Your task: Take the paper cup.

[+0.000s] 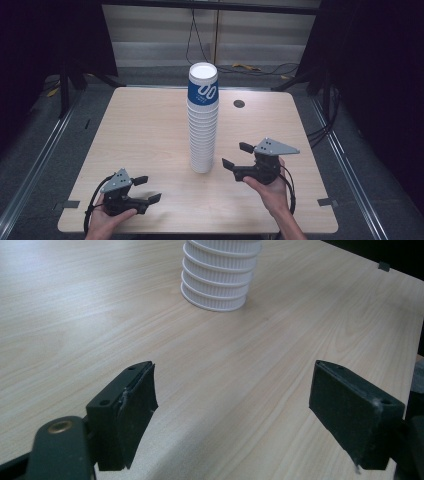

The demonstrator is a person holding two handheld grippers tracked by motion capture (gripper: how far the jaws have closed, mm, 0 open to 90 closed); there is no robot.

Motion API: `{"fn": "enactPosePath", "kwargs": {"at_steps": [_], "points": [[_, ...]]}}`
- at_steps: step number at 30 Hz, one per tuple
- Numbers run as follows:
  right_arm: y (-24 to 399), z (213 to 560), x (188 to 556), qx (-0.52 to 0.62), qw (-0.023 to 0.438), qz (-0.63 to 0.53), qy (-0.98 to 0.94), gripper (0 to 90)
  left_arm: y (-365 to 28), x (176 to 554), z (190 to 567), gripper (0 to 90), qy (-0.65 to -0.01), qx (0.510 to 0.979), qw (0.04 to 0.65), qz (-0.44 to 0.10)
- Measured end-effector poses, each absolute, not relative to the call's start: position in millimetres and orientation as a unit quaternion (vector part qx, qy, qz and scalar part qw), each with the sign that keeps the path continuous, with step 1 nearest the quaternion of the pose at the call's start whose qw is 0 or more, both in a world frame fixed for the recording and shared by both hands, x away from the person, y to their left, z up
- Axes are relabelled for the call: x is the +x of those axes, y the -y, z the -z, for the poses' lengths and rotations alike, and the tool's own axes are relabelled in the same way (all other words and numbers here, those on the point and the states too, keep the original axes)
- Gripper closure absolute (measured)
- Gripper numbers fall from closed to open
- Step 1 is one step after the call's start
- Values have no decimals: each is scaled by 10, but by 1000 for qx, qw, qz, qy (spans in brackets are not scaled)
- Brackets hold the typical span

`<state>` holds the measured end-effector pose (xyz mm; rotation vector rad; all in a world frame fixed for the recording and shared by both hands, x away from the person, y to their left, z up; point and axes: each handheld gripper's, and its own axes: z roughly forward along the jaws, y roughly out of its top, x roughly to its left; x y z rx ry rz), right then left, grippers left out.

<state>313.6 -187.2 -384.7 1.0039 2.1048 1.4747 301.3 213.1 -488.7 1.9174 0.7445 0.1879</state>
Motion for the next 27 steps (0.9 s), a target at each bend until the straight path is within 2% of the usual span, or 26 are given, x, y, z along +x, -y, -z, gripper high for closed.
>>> {"fn": "enactPosePath", "kwargs": {"at_steps": [27], "points": [[1605, 2973, 3408, 287, 201, -573, -741, 176, -2044, 3018, 4900, 179, -308, 798, 514, -73]]}}
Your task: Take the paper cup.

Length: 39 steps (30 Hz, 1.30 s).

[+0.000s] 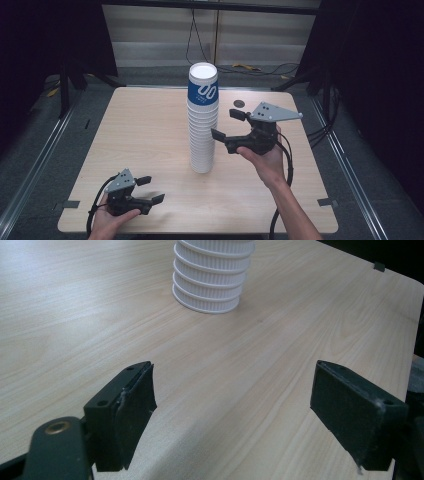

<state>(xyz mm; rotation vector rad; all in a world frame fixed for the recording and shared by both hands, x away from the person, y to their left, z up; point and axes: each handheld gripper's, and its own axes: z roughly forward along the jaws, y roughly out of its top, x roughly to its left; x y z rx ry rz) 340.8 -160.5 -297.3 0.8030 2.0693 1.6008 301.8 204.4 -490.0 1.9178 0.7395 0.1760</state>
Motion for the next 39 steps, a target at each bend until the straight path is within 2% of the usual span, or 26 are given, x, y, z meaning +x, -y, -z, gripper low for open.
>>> {"fn": "enactPosePath", "kwargs": {"at_steps": [7, 21, 39], "points": [[1517, 2774, 3478, 280, 213, -580, -735, 142, -2007, 3015, 4907, 179, -304, 800, 512, -72], [1430, 2483, 3694, 278, 207, -599, -722, 139, -2008, 3018, 4908, 183, -300, 802, 511, -70], [1232, 2326, 3941, 271, 196, -606, -722, 142, -2023, 3021, 4919, 186, -304, 802, 511, -60]]}}
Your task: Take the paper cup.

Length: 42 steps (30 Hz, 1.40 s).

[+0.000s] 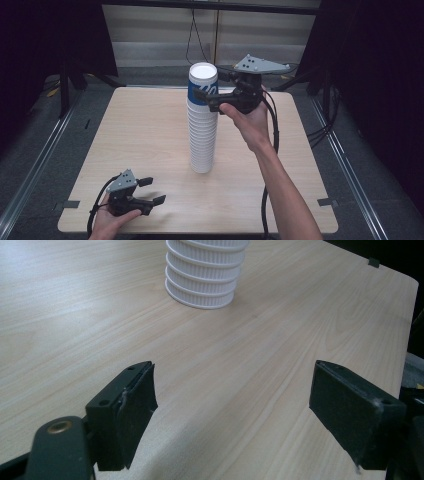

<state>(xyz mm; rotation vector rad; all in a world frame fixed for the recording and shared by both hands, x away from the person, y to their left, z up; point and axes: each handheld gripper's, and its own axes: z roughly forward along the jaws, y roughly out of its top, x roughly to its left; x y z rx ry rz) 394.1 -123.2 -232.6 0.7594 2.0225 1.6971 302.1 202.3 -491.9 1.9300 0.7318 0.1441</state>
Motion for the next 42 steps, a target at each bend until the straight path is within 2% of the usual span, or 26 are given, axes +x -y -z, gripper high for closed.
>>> {"fn": "enactPosePath", "kwargs": {"at_steps": [6, 14, 42], "points": [[1171, 2341, 4002, 275, 192, -600, -726, 153, -2024, 3019, 4921, 186, -304, 802, 511, -60], [1121, 2357, 4044, 276, 193, -596, -729, 232, -2034, 3010, 4919, 187, -302, 804, 509, -64], [1147, 2202, 4019, 278, 200, -608, -716, 251, -2076, 3022, 4926, 192, -306, 800, 512, -59]]}}
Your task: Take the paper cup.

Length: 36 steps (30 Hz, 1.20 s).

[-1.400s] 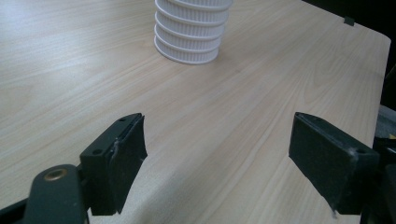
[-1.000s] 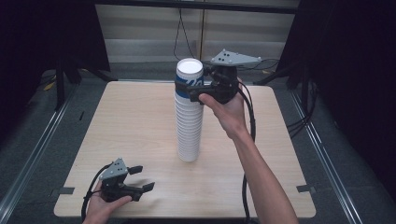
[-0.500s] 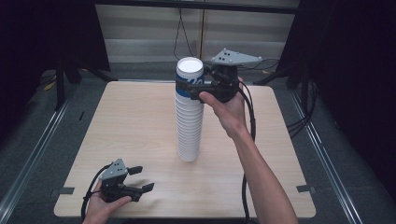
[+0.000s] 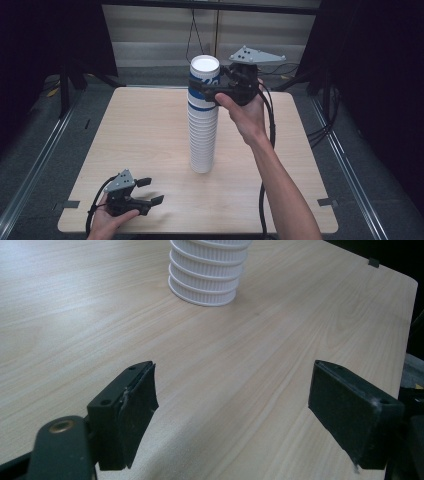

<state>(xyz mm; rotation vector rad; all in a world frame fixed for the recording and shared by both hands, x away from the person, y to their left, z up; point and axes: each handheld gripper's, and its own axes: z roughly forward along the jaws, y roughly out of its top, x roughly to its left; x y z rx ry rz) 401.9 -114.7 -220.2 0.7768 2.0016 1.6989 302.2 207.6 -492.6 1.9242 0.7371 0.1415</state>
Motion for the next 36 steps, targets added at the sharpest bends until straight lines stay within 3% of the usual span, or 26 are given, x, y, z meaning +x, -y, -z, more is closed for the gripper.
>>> {"fn": "enactPosePath", "kwargs": {"at_steps": [36], "points": [[1227, 1926, 3950, 273, 217, -659, -667, 266, -2091, 3021, 4925, 192, -307, 800, 512, -60]]}}
